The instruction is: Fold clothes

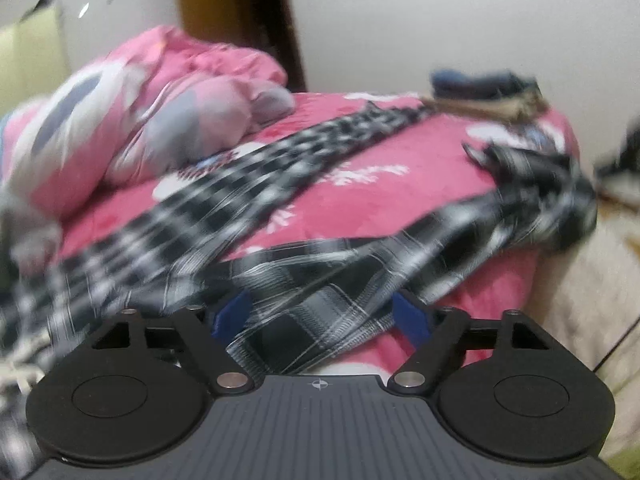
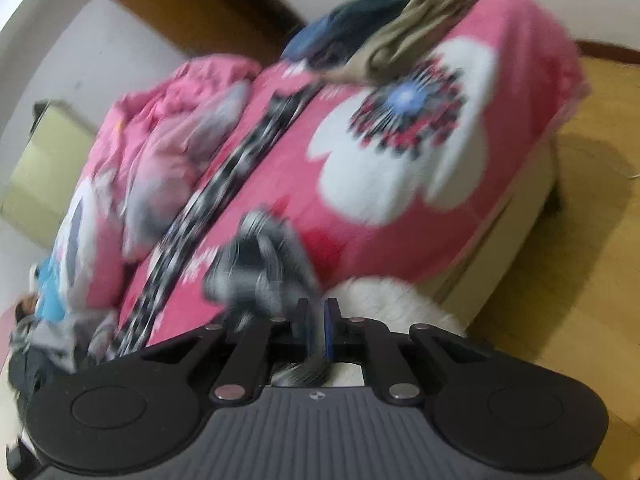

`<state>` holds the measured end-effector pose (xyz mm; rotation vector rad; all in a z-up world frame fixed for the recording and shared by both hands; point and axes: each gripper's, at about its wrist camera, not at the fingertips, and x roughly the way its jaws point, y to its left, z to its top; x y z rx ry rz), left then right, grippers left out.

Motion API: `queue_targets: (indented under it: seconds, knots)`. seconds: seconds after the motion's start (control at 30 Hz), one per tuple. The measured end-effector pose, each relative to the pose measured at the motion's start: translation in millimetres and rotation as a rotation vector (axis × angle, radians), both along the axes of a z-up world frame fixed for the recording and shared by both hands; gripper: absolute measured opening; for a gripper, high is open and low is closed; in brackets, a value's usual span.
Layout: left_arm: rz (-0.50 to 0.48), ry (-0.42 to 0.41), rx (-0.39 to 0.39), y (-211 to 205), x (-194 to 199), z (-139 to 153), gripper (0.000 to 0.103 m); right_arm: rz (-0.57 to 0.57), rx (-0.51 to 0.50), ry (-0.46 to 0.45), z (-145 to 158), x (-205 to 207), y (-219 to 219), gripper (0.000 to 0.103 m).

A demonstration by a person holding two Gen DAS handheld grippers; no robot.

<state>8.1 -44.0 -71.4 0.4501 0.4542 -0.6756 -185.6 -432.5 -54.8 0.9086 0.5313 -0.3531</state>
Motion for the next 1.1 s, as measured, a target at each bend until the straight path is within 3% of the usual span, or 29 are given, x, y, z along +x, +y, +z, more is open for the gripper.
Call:
queue_targets:
  seconds: [0.07,0.13,0.23,0.3,0.37,0.43,0.5,0.57,0.7,0.8,0.93,1.1]
  knots:
    - [-0.019,-0.070,0.081,-10,-5,-9,0.085,-0.052,-0.035,-0.048,13,-8,-10,0.016]
    - [-0.032,-0.130,0.146,-17,-8,-18,0.085,-0.075,-0.068,-0.088,22,-10,-16,0.030]
    - [-0.019,-0.161,0.159,-19,-7,-24,0.083,-0.046,-0.099,-0.118,29,2,-16,0.032]
    - [0.005,-0.129,0.121,-19,-3,-23,0.060,-0.003,-0.095,-0.132,28,15,-11,0.032]
    - [0.039,-0.072,0.060,-17,3,-20,0.048,0.048,-0.105,-0.148,27,28,-3,0.032]
    - [0.061,-0.041,0.020,-15,3,-18,0.036,0.112,-0.152,-0.154,28,46,8,0.040]
    - [0.072,-0.020,-0.007,-14,1,-16,0.016,0.165,-0.220,-0.138,31,63,21,0.042]
    - [0.081,0.001,-0.038,-11,-1,-12,0.009,0.209,-0.266,-0.125,32,78,32,0.044]
    - [0.076,0.138,-0.190,14,-5,6,0.006,0.257,-0.232,-0.129,28,96,40,0.044]
    - [0.016,0.244,-0.271,35,-16,19,0.006,0.261,-0.230,-0.113,23,100,42,0.045]
    - [-0.078,0.373,-0.265,49,-31,15,0.006,0.254,-0.245,-0.078,17,102,43,0.045]
    - [-0.122,0.465,-0.155,54,-37,-4,0.010,0.248,-0.266,-0.048,15,110,42,0.045]
